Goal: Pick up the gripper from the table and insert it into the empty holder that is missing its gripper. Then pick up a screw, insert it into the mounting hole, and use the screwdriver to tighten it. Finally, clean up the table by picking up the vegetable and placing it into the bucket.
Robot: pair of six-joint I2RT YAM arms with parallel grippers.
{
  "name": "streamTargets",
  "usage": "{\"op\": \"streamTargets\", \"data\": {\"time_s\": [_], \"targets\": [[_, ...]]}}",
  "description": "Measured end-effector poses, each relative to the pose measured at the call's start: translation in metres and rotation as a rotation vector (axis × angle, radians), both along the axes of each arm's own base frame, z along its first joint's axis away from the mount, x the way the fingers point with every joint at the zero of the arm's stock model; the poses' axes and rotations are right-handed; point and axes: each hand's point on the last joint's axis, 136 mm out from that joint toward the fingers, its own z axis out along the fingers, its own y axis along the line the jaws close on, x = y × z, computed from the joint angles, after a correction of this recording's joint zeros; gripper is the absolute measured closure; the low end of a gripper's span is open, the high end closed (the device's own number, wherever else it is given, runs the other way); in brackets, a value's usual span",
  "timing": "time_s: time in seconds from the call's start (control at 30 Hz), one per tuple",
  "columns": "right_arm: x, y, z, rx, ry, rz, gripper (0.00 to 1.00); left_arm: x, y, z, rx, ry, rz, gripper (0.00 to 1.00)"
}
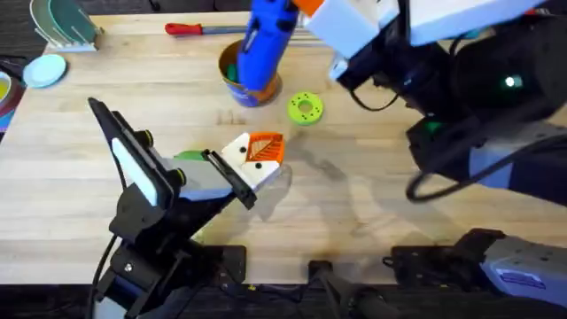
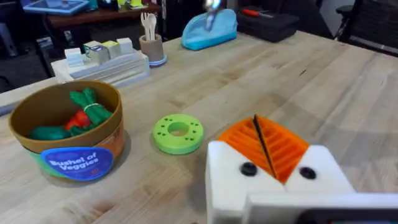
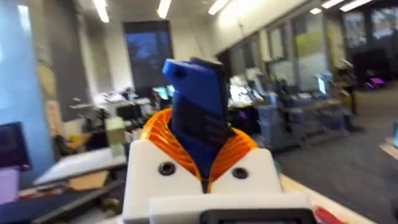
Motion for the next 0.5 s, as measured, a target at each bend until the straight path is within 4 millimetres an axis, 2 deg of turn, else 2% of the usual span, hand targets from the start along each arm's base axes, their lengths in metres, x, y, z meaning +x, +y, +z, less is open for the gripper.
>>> {"op": "streamTargets", "data": {"time_s": [0.13, 0.27, 0.4, 0.5], "targets": [[0.037, -0.01, -0.03, -0.124, 0.045, -0.133, 0.982, 0.0, 0.0, 0.0, 0.0, 0.0, 0.0, 0.985], [0.08, -0.031, -0.081, -0.365, 0.051, -0.338, 0.982, 0.0, 0.0, 0.0, 0.0, 0.0, 0.0, 0.985], [0.122, -0.076, -0.124, -0.621, 0.025, -0.629, 0.982, 0.0, 0.0, 0.0, 0.0, 0.0, 0.0, 0.985], [0.146, -0.117, -0.141, -0.817, -0.023, -0.871, 0.982, 0.0, 0.0, 0.0, 0.0, 0.0, 0.0, 0.985]]}}
